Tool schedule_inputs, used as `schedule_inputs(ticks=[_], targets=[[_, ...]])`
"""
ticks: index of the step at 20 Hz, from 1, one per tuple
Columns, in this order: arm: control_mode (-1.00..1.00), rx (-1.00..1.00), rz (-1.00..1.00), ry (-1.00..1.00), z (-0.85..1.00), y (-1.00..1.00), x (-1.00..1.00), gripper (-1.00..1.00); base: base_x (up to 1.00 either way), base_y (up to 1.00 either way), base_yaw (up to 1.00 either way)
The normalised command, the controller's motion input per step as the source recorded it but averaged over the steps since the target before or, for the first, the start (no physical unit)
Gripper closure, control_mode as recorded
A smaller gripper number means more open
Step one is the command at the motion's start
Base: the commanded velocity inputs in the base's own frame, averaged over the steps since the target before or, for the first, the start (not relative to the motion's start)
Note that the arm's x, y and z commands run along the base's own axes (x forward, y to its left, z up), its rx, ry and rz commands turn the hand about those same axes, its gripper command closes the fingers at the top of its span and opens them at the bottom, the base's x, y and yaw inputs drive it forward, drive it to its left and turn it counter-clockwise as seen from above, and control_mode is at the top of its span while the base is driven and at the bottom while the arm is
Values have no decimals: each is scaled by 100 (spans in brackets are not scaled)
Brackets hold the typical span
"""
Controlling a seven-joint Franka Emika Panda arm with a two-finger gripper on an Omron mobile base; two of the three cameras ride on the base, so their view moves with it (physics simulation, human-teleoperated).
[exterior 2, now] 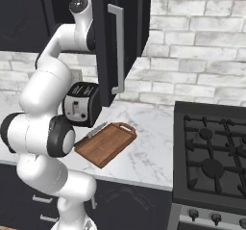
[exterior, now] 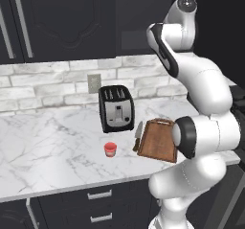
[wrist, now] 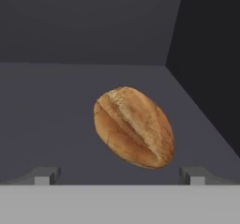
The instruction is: Pick the bread, place it on the cutting board, pick the jam, place it on the counter, and close the cabinet.
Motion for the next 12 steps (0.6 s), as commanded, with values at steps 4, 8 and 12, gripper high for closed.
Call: schedule_inputs(ticks=[4, 8, 12], targets=[[-100, 0, 0, 0, 0, 0, 26, -100, 0, 0, 0], [-100, 0, 0, 0, 0, -2, 17, -100, 0, 0, 0], [-100, 0, 0, 0, 0, -3, 13, -100, 0, 0, 0]])
